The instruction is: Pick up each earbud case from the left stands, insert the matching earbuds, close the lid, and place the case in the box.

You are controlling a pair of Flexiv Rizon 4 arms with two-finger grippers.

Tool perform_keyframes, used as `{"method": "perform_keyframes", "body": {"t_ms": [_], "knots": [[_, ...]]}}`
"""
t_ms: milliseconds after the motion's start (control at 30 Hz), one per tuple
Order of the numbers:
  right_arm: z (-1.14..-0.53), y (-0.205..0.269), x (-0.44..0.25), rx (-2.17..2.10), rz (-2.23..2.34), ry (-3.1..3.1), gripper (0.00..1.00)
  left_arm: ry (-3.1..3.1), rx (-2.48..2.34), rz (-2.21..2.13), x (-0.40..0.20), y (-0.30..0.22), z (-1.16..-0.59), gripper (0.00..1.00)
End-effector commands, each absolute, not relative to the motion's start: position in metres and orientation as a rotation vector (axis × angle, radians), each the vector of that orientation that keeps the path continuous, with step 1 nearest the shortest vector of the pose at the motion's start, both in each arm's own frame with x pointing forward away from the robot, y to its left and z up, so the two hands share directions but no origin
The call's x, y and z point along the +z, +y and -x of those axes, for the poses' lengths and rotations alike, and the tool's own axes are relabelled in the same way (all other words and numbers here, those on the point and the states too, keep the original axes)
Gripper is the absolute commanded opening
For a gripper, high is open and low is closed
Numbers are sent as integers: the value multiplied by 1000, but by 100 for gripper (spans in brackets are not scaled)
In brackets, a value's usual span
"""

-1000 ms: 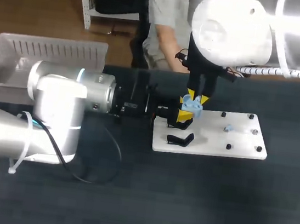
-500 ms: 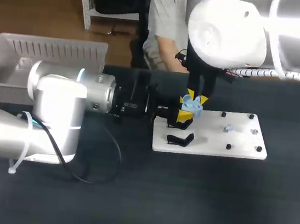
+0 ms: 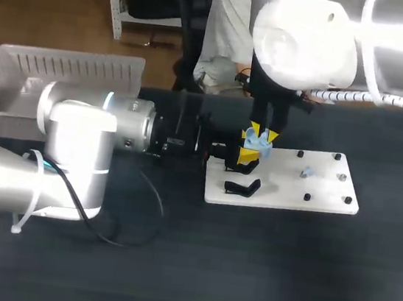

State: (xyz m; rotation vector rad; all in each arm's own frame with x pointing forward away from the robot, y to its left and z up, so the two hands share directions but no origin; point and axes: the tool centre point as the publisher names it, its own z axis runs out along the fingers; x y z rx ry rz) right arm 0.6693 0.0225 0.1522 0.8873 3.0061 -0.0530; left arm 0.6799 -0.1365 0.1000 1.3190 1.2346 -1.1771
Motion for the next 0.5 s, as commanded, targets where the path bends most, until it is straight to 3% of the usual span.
{"method": "perform_keyframes", "body": {"t_ms": [33, 500], "knots": [[-670, 24, 152, -62, -890, 3007, 0, 1231, -1172, -1314, 99, -137, -679, 0], [-674, 21, 146, -83, -914, 2998, 0, 1231, -1172, -1314, 99, -137, -679, 0]]}}
